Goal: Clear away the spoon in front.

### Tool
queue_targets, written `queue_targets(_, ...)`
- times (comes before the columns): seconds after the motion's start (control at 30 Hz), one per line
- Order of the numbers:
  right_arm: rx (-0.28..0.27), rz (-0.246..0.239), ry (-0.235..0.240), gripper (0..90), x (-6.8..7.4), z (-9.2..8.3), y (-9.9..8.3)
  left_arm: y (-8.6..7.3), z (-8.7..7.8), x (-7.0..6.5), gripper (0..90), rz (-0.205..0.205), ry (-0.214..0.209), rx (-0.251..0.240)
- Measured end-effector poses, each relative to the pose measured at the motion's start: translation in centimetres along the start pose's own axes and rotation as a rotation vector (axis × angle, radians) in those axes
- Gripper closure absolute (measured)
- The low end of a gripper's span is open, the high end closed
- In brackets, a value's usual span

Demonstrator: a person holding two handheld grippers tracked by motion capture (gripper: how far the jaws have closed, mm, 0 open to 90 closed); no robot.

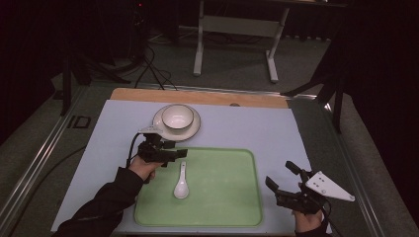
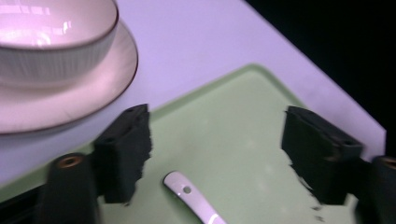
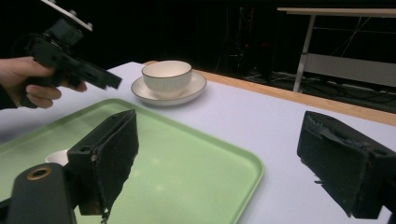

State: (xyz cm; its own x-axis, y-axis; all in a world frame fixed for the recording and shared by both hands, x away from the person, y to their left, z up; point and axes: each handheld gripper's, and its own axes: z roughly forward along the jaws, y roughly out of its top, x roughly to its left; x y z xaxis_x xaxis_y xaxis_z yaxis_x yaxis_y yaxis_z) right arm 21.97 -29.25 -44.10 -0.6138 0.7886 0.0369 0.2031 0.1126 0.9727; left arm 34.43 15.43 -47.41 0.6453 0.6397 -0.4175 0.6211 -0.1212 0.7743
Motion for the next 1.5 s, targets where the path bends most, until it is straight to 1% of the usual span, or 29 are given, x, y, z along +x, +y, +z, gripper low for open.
queue_targets(0.07, 0.002, 0.0, -0.001, 12.5, 0.0, 0.0, 0.0, 0.2, -0.5, -0.1, 14.6, -0.003, -0.009, -0.011)
queue_targets(0.1, 0.001, 0.0, 0.0, 12.4, 0.0, 0.0, 0.0, 0.3, -0.8, -0.1, 13.3, -0.008, -0.015, -0.013)
queue_targets(0.13, 0.002, 0.0, 0.0, 12.4, 0.0, 0.0, 0.0, 0.3, -1.0, -0.2, 11.9, -0.002, -0.025, -0.021)
queue_targets(0.23, 0.005, -0.003, 0.001, 12.4, 0.0, 0.1, 0.0, 0.3, -1.5, -0.5, 2.4, 0.042, -0.027, -0.027)
queue_targets(0.27, 0.006, -0.003, 0.002, 12.4, 0.0, 0.1, 0.0, 0.4, -1.7, -0.6, 1.7, 0.053, -0.025, -0.031)
queue_targets(0.3, 0.006, -0.004, 0.001, 12.4, 0.0, 0.1, 0.0, 0.4, -1.9, -0.8, 1.7, 0.075, -0.02, -0.033)
queue_targets(0.37, 0.008, -0.003, -0.002, 12.4, 0.1, 0.1, 0.0, 0.4, -2.3, -1.2, 1.7, 0.103, -0.013, -0.044)
queue_targets(0.43, 0.007, -0.003, -0.002, 12.4, 0.0, 0.1, 0.0, 0.4, -2.6, -1.6, 1.7, 0.12, -0.012, -0.045)
queue_targets(0.47, 0.009, -0.004, -0.003, 12.4, 0.0, 0.0, 0.0, 0.3, -2.9, -1.7, 1.8, 0.126, -0.018, -0.053)
queue_targets(0.57, 0.01, -0.003, -0.001, 12.4, 0.0, 0.0, -0.1, 0.2, -3.6, -2.1, 1.8, 0.13, -0.023, -0.065)
queue_targets(0.7, 0.015, -0.002, 0.003, 11.9, 0.1, 0.1, 0.0, -0.2, -4.6, -2.5, 1.8, 0.163, -0.024, -0.069)
queue_targets(0.77, 0.017, -0.004, 0.001, 11.8, 0.1, 0.1, 0.0, -0.5, -5.2, -2.6, 1.8, 0.17, -0.017, -0.07)
queue_targets(0.83, 0.016, -0.001, 0.002, 11.6, 0.1, 0.1, 0.0, -0.9, -5.7, -2.7, 1.8, 0.172, -0.024, -0.074)
queue_targets(1.0, 0.024, 0.006, 0.005, 11.6, 0.0, 0.2, -0.1, -1.9, -6.9, -2.8, 1.8, 0.189, -0.012, -0.075)
queue_targets(1.07, 0.025, 0.006, 0.006, 11.6, 0.0, 0.3, -0.1, -2.3, -7.4, -2.9, 1.8, 0.193, -0.016, -0.082)
queue_targets(1.23, 0.026, 0.007, 0.007, 11.5, 0.0, 0.3, -0.1, -3.1, -8.1, -3.1, 1.9, 0.196, -0.022, -0.091)
queue_targets(1.27, 0.027, 0.008, 0.006, 11.5, 0.0, 0.3, -0.1, -3.3, -8.2, -3.1, 1.9, 0.204, -0.022, -0.095)
queue_targets(1.33, 0.028, 0.008, 0.006, 11.5, 0.0, 0.3, -0.1, -3.6, -8.3, -3.2, 1.9, 0.214, -0.021, -0.088)
queue_targets(1.4, 0.027, 0.01, 0.009, 11.5, -0.1, 0.3, -0.1, -4.0, -8.5, -3.2, 1.9, 0.212, -0.027, -0.094)
queue_targets(1.47, 0.028, 0.009, 0.009, 11.6, 0.0, 0.3, -0.1, -4.3, -8.6, -3.1, 1.9, 0.238, -0.006, -0.097)
queue_targets(1.5, 0.027, 0.011, 0.011, 11.5, 0.0, 0.3, -0.1, -4.5, -8.7, -3.1, 1.9, 0.25, -0.005, -0.106)
